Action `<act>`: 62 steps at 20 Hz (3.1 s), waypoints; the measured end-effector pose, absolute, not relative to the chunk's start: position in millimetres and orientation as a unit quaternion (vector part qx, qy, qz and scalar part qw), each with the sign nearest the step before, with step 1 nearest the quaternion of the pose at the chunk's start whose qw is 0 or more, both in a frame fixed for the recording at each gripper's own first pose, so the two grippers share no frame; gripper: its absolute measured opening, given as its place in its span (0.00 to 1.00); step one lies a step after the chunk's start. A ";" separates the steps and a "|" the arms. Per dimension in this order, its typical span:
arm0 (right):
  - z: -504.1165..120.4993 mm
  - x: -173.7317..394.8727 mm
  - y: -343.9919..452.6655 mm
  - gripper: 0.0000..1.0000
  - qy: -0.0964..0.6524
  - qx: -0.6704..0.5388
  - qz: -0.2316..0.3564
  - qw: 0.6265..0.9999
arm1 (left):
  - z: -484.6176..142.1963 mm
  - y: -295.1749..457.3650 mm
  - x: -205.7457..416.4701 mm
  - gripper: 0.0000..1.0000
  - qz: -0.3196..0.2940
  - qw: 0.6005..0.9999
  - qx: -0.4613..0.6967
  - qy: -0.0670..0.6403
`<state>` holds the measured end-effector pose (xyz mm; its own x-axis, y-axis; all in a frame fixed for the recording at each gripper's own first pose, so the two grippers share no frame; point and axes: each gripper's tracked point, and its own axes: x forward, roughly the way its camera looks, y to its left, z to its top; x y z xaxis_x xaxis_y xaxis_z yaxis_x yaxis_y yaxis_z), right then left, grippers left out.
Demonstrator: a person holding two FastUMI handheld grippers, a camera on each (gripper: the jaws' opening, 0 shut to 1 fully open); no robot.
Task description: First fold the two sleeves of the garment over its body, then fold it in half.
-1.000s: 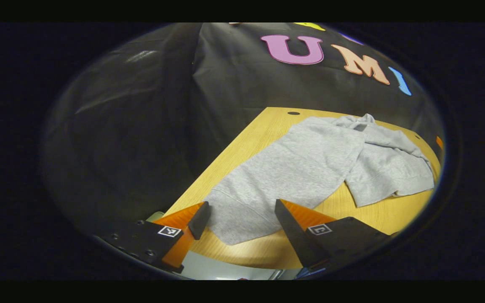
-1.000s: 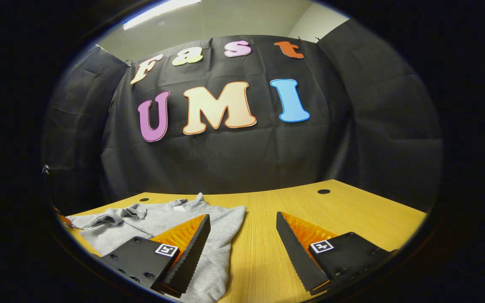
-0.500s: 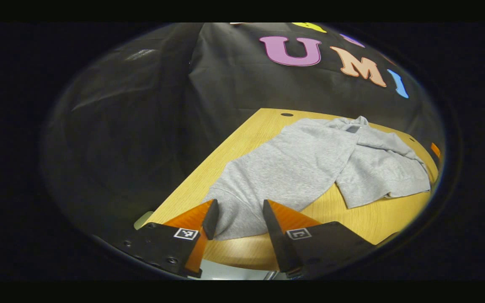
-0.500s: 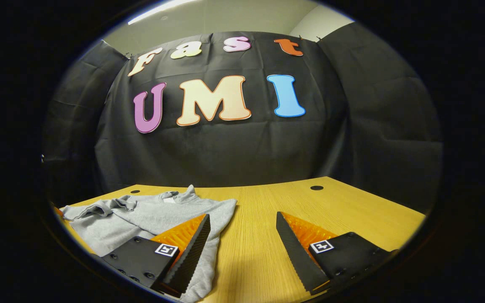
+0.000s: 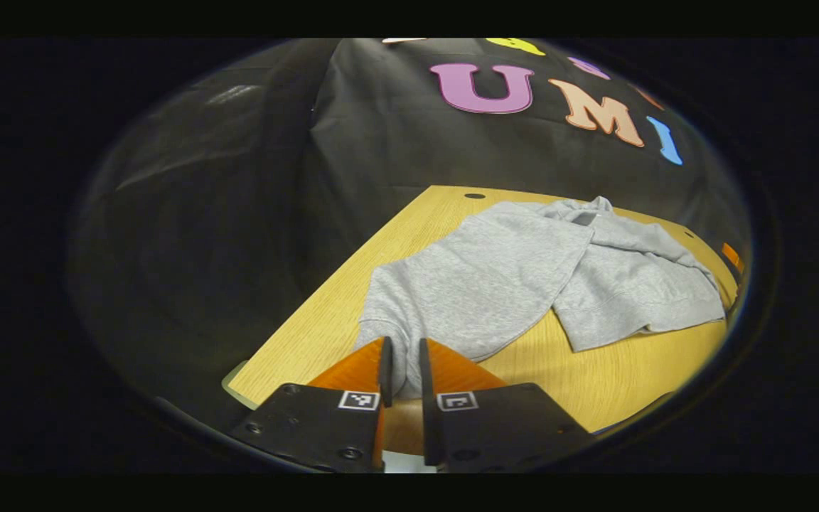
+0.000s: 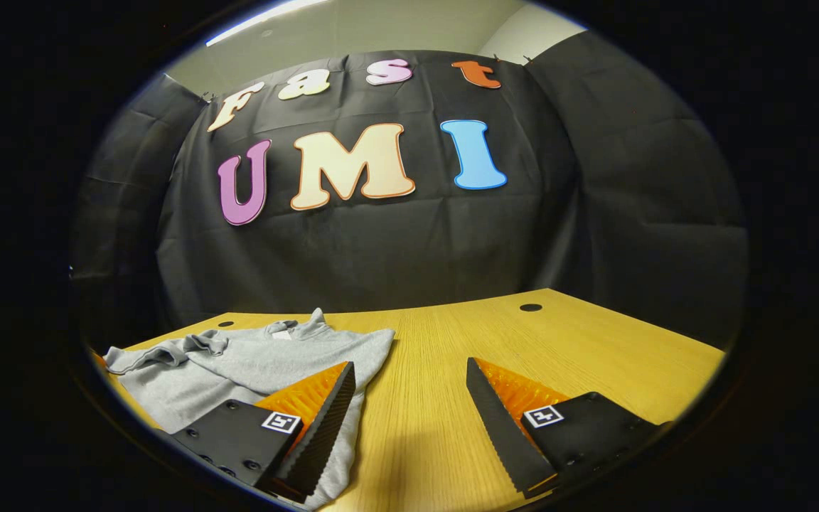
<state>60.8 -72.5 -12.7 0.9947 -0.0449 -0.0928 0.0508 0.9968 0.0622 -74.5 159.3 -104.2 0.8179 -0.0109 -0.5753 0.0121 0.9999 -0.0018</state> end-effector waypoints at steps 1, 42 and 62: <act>-14.4 60.9 -72.4 0.97 0.047 0.032 -0.024 0.998 | -103.3 159.1 -73.9 0.14 -0.005 0.954 0.001 0.301; -5.7 55.0 -63.8 0.98 0.001 0.012 -0.014 1.000 | 47.0 -290.5 73.1 0.00 -0.363 0.926 -0.009 0.108; -3.8 54.0 -68.1 0.98 -0.001 0.000 -0.008 1.000 | 0.3 -412.4 87.2 0.77 -0.405 0.906 0.022 0.124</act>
